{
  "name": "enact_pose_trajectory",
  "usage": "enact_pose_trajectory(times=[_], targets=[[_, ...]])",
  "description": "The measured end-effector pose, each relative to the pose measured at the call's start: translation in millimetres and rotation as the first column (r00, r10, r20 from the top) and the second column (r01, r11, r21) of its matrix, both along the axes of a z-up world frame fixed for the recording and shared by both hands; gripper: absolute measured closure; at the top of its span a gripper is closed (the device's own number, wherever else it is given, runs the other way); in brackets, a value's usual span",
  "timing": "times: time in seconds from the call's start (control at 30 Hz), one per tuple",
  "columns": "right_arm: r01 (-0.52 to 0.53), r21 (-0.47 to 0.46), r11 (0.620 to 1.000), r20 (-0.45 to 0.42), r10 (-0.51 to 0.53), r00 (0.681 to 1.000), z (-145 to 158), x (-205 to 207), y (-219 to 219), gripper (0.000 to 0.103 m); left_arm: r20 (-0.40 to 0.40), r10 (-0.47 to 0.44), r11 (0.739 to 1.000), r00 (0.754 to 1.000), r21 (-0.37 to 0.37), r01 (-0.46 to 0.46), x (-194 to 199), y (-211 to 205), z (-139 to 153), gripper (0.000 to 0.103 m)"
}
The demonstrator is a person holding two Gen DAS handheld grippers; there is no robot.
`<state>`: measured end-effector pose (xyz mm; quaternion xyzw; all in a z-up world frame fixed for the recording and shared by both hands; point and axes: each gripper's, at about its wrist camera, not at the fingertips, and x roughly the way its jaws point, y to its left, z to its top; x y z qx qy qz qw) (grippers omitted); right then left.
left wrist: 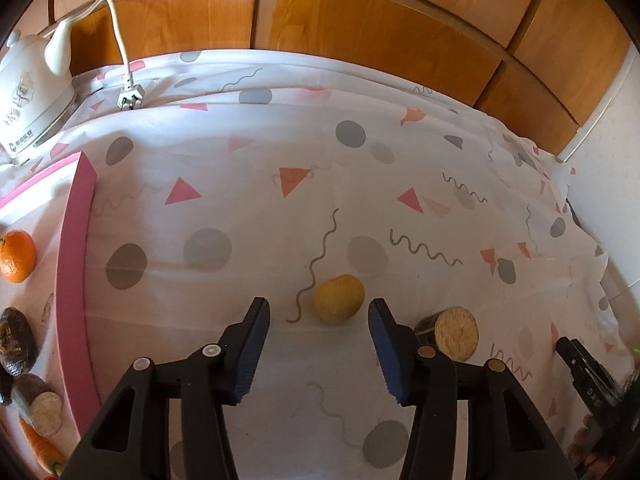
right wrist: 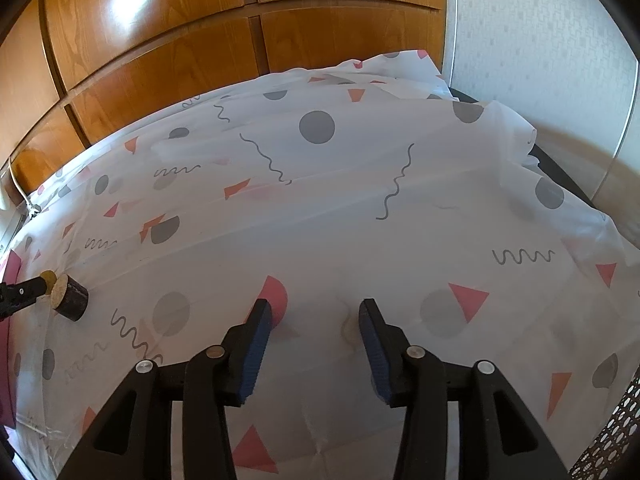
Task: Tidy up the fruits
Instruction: 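Reach the left gripper to the small yellow round fruit and grasp it, then carry the yellow fruit into the pink tray and open the left gripper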
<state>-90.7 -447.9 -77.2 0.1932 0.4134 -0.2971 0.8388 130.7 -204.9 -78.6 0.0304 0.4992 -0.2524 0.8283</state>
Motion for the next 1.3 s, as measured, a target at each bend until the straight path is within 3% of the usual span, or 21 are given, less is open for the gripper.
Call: enact_pose_trajectory(times=[0.03, 0.23, 0.4, 0.53, 0.6, 0.7, 1.0, 1.13, 1.3], targets=[[-0.001, -0.001, 1.0, -0.001, 0.001, 1.0, 0.0, 0.1, 0.1, 0.057, 0.002, 0.0, 1.0, 1.0, 0.003, 0.0, 1.0, -1.9, -1.0, 0.061], [-0.003, -0.001, 1.0, -0.005, 0.003, 1.0, -0.1, 0.4, 0.9, 0.056, 0.009, -0.03, 0.999, 1.0, -0.014, 0.03, 2.5, -13.6, -3.2, 0.078], [-0.004, -0.002, 1.0, -0.006, 0.004, 1.0, -0.8, 0.4, 1.8, 0.056, 0.013, -0.043, 0.999, 0.999, -0.028, 0.043, 1.7, -11.4, -3.9, 0.078], [-0.005, 0.0, 1.0, -0.005, 0.005, 1.0, -0.2, -0.6, 2.4, 0.056, 0.027, -0.029, 1.0, 0.999, -0.01, 0.029, 0.9, -12.1, -6.3, 0.068], [-0.005, -0.001, 1.0, -0.005, 0.005, 1.0, -0.1, -0.5, 2.4, 0.056, 0.025, -0.024, 1.0, 0.999, -0.017, 0.024, 1.4, -11.5, -6.8, 0.068], [-0.008, 0.0, 1.0, -0.008, 0.008, 1.0, 0.1, 0.3, 2.2, 0.056, 0.028, -0.049, 0.999, 0.998, -0.007, 0.049, 0.8, -13.8, -6.5, 0.078], [-0.007, 0.003, 1.0, -0.004, 0.007, 1.0, 0.3, -1.4, 2.1, 0.056, 0.005, -0.028, 0.995, 1.0, -0.094, 0.029, -6.1, 8.0, 10.5, 0.079], [-0.01, 0.002, 1.0, 0.0, 0.01, 1.0, 1.0, -0.4, 2.4, 0.056, 0.034, 0.03, 0.992, 0.999, -0.125, -0.026, -8.6, 36.2, 32.8, 0.079], [-0.011, -0.002, 1.0, 0.003, 0.011, 1.0, 2.5, -0.5, 4.5, 0.056, 0.081, 0.176, 0.978, 0.981, -0.132, -0.164, -2.2, 95.3, 53.0, 0.078]])
